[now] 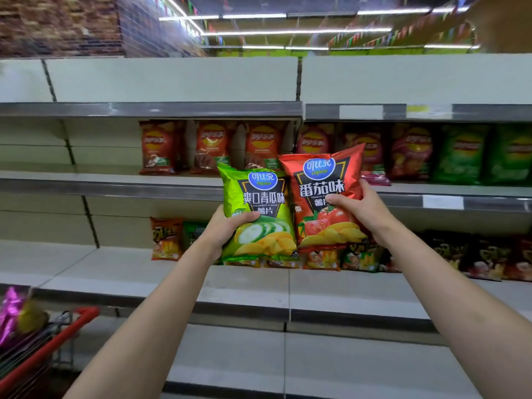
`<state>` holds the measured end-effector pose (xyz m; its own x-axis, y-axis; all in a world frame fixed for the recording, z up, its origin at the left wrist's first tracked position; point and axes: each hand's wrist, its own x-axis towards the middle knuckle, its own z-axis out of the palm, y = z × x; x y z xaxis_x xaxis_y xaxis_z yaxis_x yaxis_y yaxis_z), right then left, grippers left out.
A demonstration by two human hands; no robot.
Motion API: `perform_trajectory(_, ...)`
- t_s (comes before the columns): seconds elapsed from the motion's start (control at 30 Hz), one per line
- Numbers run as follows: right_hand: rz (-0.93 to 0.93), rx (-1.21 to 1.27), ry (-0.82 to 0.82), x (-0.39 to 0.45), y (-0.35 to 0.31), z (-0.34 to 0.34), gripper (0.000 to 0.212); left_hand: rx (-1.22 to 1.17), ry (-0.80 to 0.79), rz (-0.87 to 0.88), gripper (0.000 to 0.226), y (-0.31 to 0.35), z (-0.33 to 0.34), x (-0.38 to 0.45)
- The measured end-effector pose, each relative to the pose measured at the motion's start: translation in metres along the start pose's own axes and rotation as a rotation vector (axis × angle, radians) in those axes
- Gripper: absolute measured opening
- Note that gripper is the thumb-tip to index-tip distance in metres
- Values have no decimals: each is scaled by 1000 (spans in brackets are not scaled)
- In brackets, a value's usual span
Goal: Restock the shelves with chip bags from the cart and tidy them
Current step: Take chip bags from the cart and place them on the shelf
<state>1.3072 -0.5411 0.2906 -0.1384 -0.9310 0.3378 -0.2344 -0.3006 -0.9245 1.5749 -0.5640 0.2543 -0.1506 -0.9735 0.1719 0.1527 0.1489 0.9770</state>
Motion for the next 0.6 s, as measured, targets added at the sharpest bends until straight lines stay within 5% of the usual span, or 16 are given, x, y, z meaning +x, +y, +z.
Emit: perform_trajectory(0.6,21,-92,222,-53,-8,-117,52,-50,-227,-8,40,-9,115,6)
